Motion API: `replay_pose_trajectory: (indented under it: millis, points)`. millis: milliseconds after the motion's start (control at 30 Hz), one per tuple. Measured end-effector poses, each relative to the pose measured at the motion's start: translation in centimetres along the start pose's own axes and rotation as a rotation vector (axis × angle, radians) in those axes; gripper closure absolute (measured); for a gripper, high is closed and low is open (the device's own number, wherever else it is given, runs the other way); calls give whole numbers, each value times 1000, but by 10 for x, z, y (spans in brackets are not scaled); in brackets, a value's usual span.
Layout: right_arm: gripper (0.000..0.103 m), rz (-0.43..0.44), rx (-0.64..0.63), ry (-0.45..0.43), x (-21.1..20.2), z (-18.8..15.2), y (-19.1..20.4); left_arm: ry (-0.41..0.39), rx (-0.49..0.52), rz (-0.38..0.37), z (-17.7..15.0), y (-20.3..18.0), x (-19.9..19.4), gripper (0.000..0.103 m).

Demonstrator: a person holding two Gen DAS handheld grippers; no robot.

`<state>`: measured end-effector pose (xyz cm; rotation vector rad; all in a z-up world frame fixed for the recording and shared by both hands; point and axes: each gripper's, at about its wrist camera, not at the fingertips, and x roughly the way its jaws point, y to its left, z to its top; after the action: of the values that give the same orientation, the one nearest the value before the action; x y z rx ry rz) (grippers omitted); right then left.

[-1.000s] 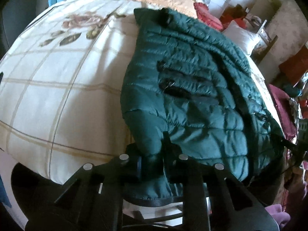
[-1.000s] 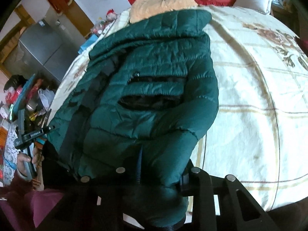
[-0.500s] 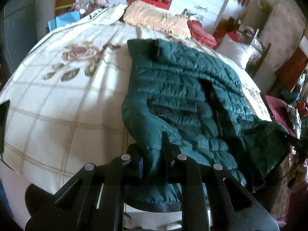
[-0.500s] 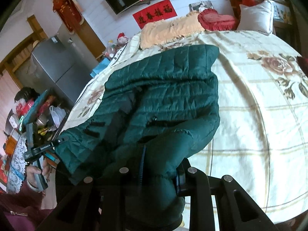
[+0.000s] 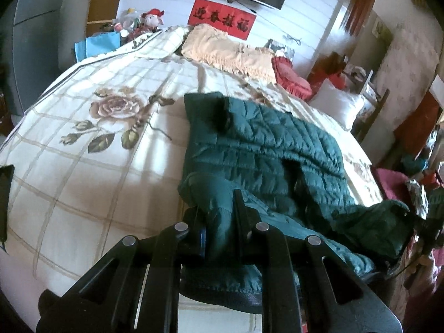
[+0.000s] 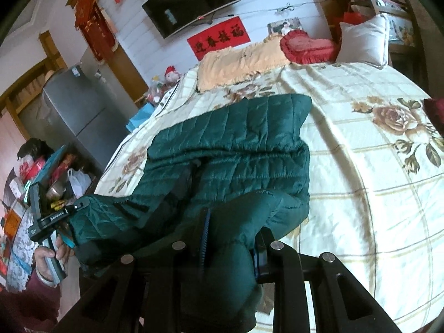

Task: Fold large clothes
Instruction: 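Fold the hem up toward the collar with both tools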

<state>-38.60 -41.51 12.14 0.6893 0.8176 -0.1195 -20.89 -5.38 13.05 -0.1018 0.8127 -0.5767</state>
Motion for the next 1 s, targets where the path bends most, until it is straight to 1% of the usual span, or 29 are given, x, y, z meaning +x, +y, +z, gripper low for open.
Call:
replay_pose_trajectory:
  millis: [167,300,533,1000]
  points:
    - [80,-15,24,-36,2,19,-4,-33,-6,0,22,-4,4,89]
    - [80,-32,18,-60,5,36,-3,-62,-11,0,42,-8,8,89]
    - [80,-51,34,-80,16,62,-9,-93,-2,24,67,-17,24,89]
    - [81,-110,40,-86,59,112,-19,-102,-8,80,108,-26,66,89]
